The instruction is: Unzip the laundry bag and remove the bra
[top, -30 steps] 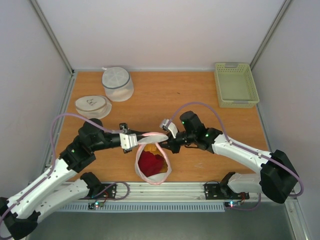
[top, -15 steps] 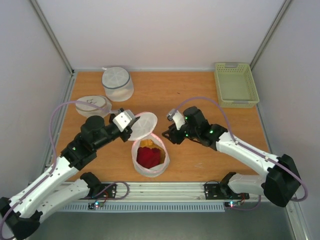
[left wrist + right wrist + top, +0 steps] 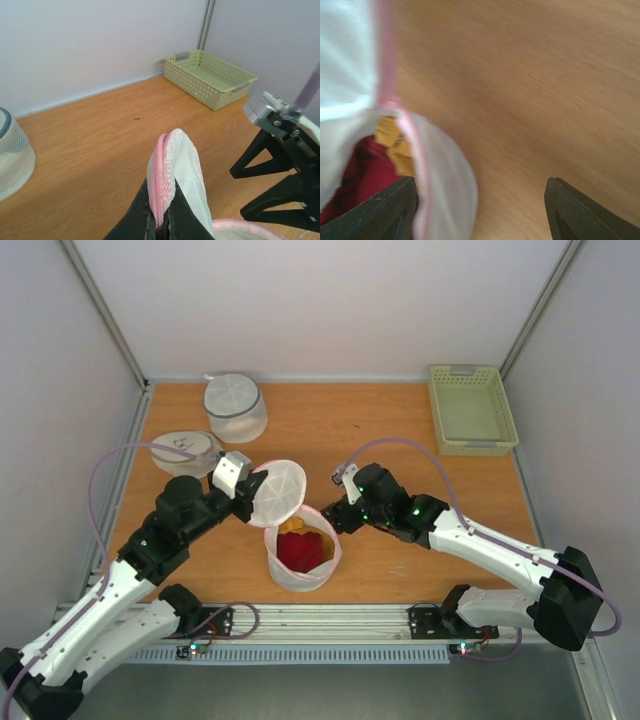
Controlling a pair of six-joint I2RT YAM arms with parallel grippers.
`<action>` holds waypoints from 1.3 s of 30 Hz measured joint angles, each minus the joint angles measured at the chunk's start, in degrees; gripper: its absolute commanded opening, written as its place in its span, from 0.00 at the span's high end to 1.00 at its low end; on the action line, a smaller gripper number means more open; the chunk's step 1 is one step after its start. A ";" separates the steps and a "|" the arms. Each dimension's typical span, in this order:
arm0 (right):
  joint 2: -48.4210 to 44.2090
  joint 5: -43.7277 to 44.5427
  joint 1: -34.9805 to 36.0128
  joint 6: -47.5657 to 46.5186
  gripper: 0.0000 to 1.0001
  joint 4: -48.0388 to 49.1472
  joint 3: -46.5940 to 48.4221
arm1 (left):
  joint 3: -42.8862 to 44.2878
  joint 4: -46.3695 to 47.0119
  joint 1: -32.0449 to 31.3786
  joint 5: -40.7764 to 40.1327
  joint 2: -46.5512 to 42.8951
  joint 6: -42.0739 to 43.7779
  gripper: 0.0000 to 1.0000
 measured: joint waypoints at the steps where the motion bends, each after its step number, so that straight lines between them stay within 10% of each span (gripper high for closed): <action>1: 0.48 1.46 -0.02 0.72 0.28 -0.57 -0.13 | -0.15 0.04 0.24 0.04 -0.37 -0.22 0.99; 13: 0.79 3.21 -0.11 1.27 0.32 -2.93 -0.66 | -1.90 1.36 2.21 1.03 -2.75 -1.36 0.99; 27: 9.97 -8.57 7.63 -21.00 0.44 -4.20 13.03 | -5.75 4.22 4.55 2.86 -5.14 -5.55 0.99; 39: 10.95 -5.51 10.82 -1.29 0.37 -6.01 9.09 | -8.48 6.86 4.87 3.06 -6.47 -5.62 0.99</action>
